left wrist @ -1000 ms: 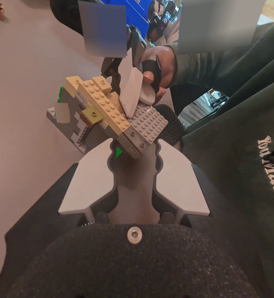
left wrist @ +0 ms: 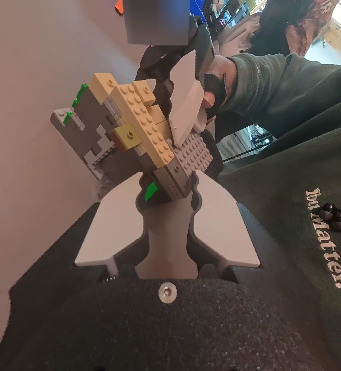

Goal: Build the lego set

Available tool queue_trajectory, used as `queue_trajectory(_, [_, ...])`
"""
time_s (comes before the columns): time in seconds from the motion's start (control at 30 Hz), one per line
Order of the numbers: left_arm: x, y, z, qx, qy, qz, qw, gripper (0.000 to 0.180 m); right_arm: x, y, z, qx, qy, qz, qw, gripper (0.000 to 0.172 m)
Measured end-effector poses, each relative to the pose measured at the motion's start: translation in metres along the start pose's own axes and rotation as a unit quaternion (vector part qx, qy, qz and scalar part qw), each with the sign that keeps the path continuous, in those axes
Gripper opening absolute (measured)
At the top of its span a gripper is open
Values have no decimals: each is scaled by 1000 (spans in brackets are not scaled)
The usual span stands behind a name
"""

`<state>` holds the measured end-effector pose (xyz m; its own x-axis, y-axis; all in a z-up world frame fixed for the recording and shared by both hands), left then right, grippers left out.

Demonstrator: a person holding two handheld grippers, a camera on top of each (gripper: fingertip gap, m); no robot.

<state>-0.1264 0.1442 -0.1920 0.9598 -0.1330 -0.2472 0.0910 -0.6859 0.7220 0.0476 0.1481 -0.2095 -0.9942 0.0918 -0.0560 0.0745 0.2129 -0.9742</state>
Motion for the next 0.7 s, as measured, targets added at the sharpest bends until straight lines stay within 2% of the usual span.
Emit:
queue_trajectory(0.23, [1,-1,-1,-11,-9,9,1000,41,0,0,1,6,3,3,1000,24])
queue_trajectory(0.33, [1,-2,-1,-17,-11,14,1000,41,0,-2,1,8,5,-10,1000,15])
queue_trajectory(0.57, [1,-1,-2,-13,-12,13,1000,41,0,-3,0,-11,-2,-9,1000,15])
queue_trajectory(0.7, [1,-1,-2,-13,-9,12,1000,41,0,-1,0,6,3,-24,1000,16])
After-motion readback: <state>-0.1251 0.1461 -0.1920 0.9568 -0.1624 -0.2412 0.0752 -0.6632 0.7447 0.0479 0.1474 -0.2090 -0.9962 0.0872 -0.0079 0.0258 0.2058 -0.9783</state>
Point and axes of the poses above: each gripper's, where its closed fingertips meet, x out along the fingers, z out of its underside, y = z × x across the jaws, the point moved 9 cm from there along -x, back along the fingers, and after that the axes turned 12 degrees about y, right-handed, at the moved point
